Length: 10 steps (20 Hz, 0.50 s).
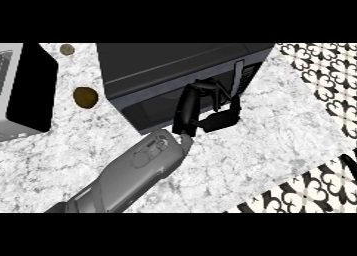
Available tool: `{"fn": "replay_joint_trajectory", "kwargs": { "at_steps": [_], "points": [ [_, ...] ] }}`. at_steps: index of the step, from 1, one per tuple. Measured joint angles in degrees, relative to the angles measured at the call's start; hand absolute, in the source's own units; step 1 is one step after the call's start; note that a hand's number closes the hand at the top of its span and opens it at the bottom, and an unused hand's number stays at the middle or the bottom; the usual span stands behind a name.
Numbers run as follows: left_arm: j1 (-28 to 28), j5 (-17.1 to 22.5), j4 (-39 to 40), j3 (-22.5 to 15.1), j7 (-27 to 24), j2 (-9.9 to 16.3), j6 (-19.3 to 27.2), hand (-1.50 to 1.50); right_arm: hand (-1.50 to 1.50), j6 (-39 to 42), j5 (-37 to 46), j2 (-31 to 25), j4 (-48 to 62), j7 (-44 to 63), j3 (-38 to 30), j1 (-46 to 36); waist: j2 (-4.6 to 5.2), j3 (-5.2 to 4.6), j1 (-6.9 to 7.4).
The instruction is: Pick up the milk, place it into the microwave and close the microwave
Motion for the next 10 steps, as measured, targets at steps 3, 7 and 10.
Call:
{"fn": "replay_joint_trajectory", "kwargs": {
  "at_steps": [3, 7, 10],
  "points": [
    [0.05, 1.12, 0.26, 0.11, -1.29, -0.03, 0.51, 1.50, -1.50, 0.49, -1.13, -0.63, -0.95, 0.64, -0.23, 0.14, -0.04, 0.04, -0.36],
    [0.08, 2.17, 0.66, 0.02, -3.14, -0.02, 0.98, 1.50, -1.50, 1.02, -2.58, -1.41, -2.38, 1.37, -0.67, 0.10, -0.05, 0.08, -0.68],
    [0.10, 3.06, 0.91, 0.02, -4.18, -0.01, 1.33, 1.50, -1.50, 1.24, -3.48, -2.21, -3.32, 1.78, -1.55, -0.12, -0.11, 0.08, -0.96]
  ]
}}
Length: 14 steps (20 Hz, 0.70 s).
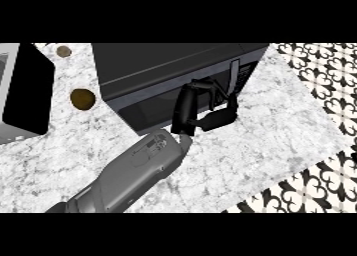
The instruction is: Pick up the milk, place it into the microwave and close the microwave
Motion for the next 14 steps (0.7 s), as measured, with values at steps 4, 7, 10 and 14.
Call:
{"fn": "replay_joint_trajectory", "kwargs": {
  "at_steps": [4, 7, 10, 14],
  "points": [
    [0.05, 0.84, 0.34, 0.01, -1.60, -0.02, 0.61, 1.50, -1.50, 0.29, -1.20, -0.42, -0.96, 0.48, -0.55, 0.45, 0.00, 0.06, -0.47],
    [-0.18, 1.56, 0.62, -0.14, -2.44, -0.02, 0.68, 1.50, -1.50, 0.85, -2.69, -0.67, -1.55, 1.12, -0.46, 1.00, 0.10, 0.11, -0.59],
    [-0.27, 2.19, 0.76, -0.26, -3.31, -0.02, 0.92, 1.50, -1.50, 1.31, -4.08, -0.92, -2.12, 1.67, -0.52, 1.33, 0.19, 0.15, -0.72],
    [-0.57, 3.02, 1.20, -0.41, -4.30, -0.02, 1.15, 1.50, -1.50, 2.01, -5.46, -1.66, -2.48, 2.50, -0.99, 2.04, 0.27, 0.19, -1.15]
  ]
}}
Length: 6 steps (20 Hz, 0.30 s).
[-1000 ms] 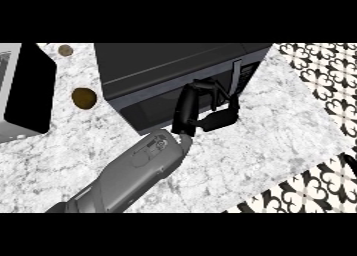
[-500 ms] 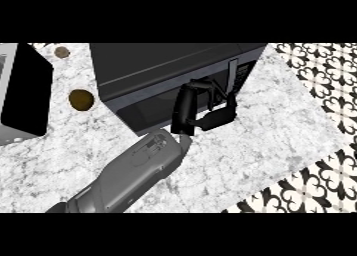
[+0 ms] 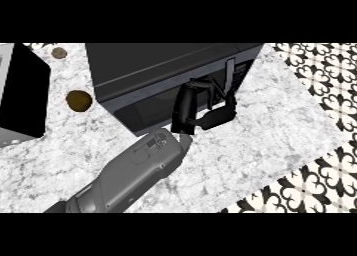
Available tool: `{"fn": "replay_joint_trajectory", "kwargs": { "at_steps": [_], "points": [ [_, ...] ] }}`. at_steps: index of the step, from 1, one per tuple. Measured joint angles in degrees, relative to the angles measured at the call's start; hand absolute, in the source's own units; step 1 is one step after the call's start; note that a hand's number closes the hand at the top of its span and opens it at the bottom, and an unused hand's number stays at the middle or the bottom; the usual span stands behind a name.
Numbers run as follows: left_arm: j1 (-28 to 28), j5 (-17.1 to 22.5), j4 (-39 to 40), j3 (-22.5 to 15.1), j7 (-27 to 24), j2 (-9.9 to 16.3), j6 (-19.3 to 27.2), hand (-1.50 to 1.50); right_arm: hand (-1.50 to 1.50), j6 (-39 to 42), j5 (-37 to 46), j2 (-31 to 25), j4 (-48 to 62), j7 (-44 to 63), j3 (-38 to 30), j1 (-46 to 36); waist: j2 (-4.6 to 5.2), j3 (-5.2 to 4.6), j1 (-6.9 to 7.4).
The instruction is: Pick up the milk, place it into the microwave and close the microwave
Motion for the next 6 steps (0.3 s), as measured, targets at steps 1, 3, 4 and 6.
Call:
{"fn": "replay_joint_trajectory", "kwargs": {
  "at_steps": [1, 3, 4, 6],
  "points": [
    [-0.05, 0.22, 0.13, -0.01, -0.23, 0.00, -0.04, 1.50, -1.50, 0.12, -0.28, -0.23, -0.19, 0.16, -0.26, 0.08, -0.02, -0.01, -0.04],
    [-0.19, 0.74, 0.30, -0.14, -0.46, 0.00, 0.08, 1.50, -1.50, 0.42, -0.88, -0.60, -0.52, 0.50, -0.57, 0.14, -0.04, 0.00, -0.05],
    [-0.36, 1.01, 0.43, -0.27, -0.51, -0.02, -0.02, 1.50, -1.50, 0.57, -1.23, -0.77, -0.62, 0.68, -0.73, 0.24, -0.03, 0.01, -0.03],
    [-0.57, 1.43, 0.71, -0.45, -0.88, -0.02, -0.01, 1.50, -1.50, 0.82, -1.82, -1.06, -0.95, 1.00, -1.03, 0.47, -0.03, 0.02, -0.11]
  ]
}}
